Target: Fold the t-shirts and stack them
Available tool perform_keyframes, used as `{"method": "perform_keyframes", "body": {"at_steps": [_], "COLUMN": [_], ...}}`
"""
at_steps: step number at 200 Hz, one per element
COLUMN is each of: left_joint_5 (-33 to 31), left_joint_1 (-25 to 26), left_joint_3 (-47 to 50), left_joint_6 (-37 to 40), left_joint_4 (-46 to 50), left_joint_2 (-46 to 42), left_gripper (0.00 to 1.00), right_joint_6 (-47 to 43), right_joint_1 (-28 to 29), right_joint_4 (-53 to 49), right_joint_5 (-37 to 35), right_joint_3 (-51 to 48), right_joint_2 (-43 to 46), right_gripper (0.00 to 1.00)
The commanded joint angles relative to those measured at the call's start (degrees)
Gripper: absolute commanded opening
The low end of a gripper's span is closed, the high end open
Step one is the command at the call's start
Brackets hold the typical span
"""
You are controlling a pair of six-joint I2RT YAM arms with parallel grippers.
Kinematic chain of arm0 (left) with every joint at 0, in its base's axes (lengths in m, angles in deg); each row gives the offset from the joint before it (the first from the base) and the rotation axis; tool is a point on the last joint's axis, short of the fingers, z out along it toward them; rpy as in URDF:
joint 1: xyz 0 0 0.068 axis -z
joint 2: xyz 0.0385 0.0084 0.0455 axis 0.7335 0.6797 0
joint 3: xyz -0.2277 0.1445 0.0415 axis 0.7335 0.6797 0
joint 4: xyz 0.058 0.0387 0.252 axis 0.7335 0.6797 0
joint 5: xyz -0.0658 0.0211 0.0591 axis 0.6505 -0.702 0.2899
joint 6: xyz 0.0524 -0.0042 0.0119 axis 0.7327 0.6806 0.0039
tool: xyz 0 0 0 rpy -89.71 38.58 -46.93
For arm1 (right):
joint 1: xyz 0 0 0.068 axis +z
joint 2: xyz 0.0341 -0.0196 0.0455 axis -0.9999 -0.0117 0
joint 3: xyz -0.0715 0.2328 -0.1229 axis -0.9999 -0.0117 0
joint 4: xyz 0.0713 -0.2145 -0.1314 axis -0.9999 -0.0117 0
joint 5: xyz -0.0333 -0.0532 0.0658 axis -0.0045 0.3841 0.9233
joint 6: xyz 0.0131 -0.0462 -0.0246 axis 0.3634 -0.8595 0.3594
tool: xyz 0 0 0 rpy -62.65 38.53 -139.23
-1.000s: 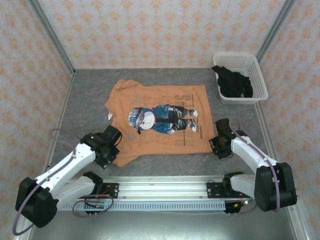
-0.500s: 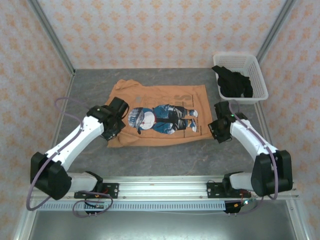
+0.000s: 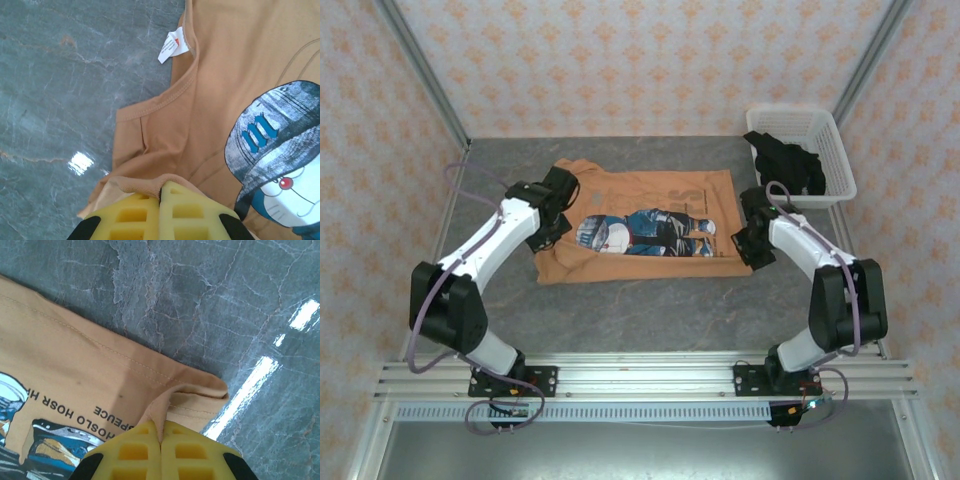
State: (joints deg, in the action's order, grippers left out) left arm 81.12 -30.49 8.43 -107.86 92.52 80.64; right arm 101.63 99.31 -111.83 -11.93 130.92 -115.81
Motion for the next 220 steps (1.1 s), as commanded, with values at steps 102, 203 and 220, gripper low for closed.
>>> {"method": "perform_keyframes", "body": {"at_steps": [102, 203, 220], "left_joint_5": [-8.7, -11.4, -9.9], "left_joint_1": [-1.5, -2.3, -4.1], "left_joint_3": [-11.3, -16.3, -13.3], "left_joint_6": [9.7, 17.3, 16.3], "left_joint_4": [-0.2, -2.0, -1.3], "left_joint_2": [11.2, 16.2, 12.3], "left_gripper": [0.00, 0.55, 0.64], "right_joint_6": [0.0, -5.0, -6.9], "right_joint_1": [-0.1, -1.3, -2.3], "right_joint_4": [0.9, 1.7, 1.1], "right_joint_5": [-3.6, -1.0, -1.6], "right_joint_3": [8.6, 13.7, 13.1], "right_joint_2": [-9.1, -15.0, -11.9], "right_gripper": [0.00, 0.35, 0.49]}}
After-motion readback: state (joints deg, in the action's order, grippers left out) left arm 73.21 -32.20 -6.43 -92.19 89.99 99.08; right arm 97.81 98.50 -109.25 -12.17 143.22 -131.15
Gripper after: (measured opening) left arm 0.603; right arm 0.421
